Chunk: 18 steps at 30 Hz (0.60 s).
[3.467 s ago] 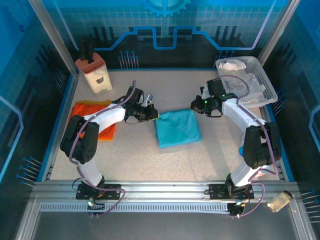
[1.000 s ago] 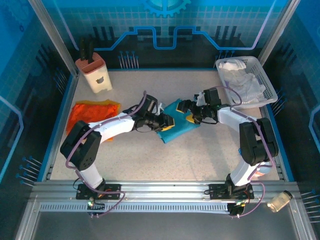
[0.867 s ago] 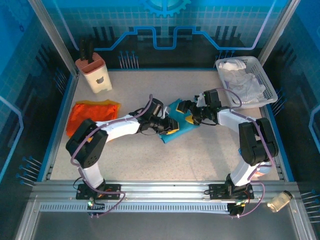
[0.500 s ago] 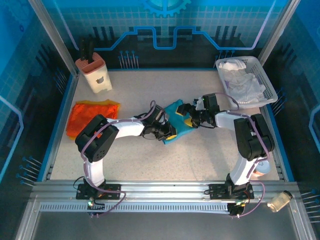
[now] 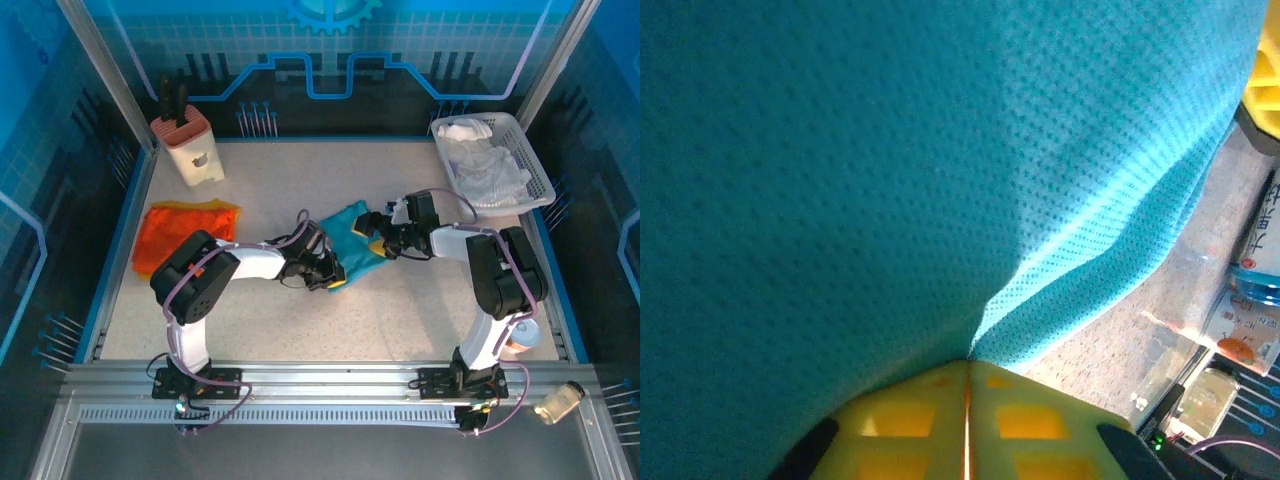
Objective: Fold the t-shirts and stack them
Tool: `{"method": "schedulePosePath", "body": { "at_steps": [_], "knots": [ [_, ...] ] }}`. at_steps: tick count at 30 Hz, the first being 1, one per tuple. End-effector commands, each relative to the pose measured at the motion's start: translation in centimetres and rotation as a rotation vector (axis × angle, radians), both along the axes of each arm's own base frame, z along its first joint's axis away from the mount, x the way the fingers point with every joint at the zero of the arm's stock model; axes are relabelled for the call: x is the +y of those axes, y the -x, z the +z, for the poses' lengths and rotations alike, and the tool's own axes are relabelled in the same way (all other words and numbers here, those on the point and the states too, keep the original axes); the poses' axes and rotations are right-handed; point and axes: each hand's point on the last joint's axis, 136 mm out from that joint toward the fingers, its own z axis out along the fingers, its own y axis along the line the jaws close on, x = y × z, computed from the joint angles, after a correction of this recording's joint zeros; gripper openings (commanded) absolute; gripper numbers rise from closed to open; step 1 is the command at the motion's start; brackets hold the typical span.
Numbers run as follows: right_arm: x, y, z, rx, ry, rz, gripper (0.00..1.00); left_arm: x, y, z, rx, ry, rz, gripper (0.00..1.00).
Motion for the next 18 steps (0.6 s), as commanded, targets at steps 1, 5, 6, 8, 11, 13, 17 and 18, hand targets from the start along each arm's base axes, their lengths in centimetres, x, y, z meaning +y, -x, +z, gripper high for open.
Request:
{"method": "schedulePosePath", "body": {
  "at_steps": [1,5,6,8,11,13,17,18],
  "knots": [
    [-1.8,0.9,-1.4,0.048,0.069,-0.02,0.94,3.1,2.8,-2.6,0.093,-0.1,-0.031,0.08],
    [-1.8,1.6,0.1,0.043,0.09,-0.015,0.94,5.1,2.8,-2.2,0.109,-0.1,-0.066,0.07],
    [-1.7,1.6,0.7,0.039,0.084,-0.015,0.94,5.4,2.7,-1.9,0.103,-0.093,-0.084,0.07],
    [-1.4,1.6,2.0,0.017,0.063,-0.02,0.94,6.0,2.6,-1.2,0.098,-0.097,-0.113,0.07],
    [-1.0,1.5,4.4,-0.021,0.011,-0.033,0.94,6.5,2.3,0.3,0.076,-0.106,-0.165,0.08],
    [-0.7,1.4,6.1,-0.056,-0.002,-0.035,0.94,6.6,1.8,1.8,0.064,-0.086,-0.183,0.14],
    [0.8,1.0,8.4,-0.108,-0.01,-0.002,0.95,6.3,0.4,5.9,0.009,-0.016,-0.174,0.22],
    [1.2,0.8,8.5,-0.113,-0.007,0.006,0.95,6.2,-0.2,6.9,-0.011,0.001,-0.167,0.25]
  ]
}}
